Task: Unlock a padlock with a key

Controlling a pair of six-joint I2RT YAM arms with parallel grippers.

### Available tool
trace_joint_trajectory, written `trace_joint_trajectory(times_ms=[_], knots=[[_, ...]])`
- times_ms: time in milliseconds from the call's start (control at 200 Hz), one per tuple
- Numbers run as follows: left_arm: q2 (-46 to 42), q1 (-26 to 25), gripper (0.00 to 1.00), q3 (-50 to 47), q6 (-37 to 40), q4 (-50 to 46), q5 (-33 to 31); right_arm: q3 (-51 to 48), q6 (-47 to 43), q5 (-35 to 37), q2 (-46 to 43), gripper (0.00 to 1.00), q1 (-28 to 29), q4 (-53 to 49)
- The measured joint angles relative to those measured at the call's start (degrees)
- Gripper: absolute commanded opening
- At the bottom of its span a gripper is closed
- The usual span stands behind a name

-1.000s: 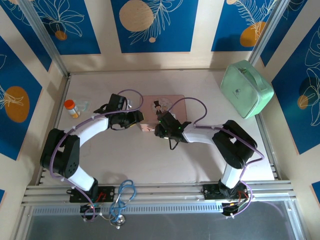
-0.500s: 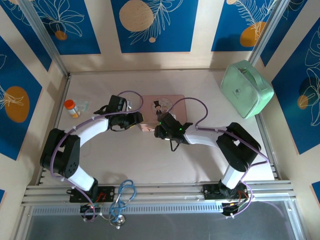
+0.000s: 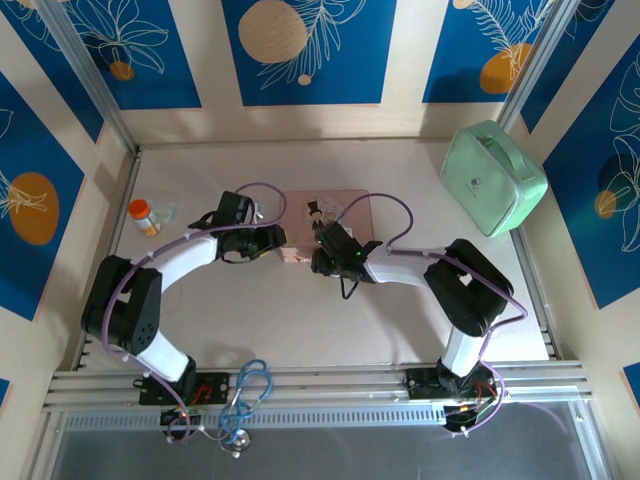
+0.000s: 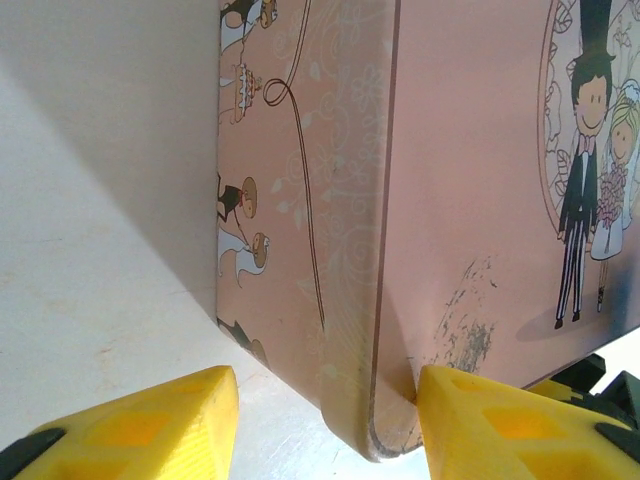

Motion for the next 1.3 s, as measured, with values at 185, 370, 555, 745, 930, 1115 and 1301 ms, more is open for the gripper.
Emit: trace_joint_trajectory(times_ms=[185, 370, 555, 745, 930, 1115, 1301], knots=[[0.09, 0.02, 0.49, 0.0, 0.04, 0.2, 0.26, 0.61, -0.59, 0.0, 0.44, 0.45, -0.33, 0.0], [0.11, 0.11, 0.48, 0.0, 0.2, 0.42, 0.31, 1.95, -1.51, -0.04, 1.49, 0.34, -0.48, -0.02], [0.17, 0.13, 0.48, 0.0, 0.2, 0.48, 0.31, 2.78, -1.84, -0.22, 1.66, 0.23, -0.52, -0.83], [0.17, 0.13, 0.48, 0.0, 0.17, 0.5, 0.31, 2.93, -0.98, -0.44, 1.66, 0.18, -0.42, -1.31], [0.17, 0.13, 0.47, 0.0, 0.17, 0.52, 0.31, 6.36, 3.89, -2.38, 2.51, 0.17, -1.01, -7.26], [0.31, 0.13, 0.47, 0.0, 0.15, 0.68, 0.35, 10.99, 11.8, -4.81, 4.07, 0.21, -1.6, -14.82], [0.37, 0.13, 0.47, 0.0, 0.15, 0.85, 0.39, 14.08, 14.14, -5.09, 5.49, 0.25, -1.68, -19.61]])
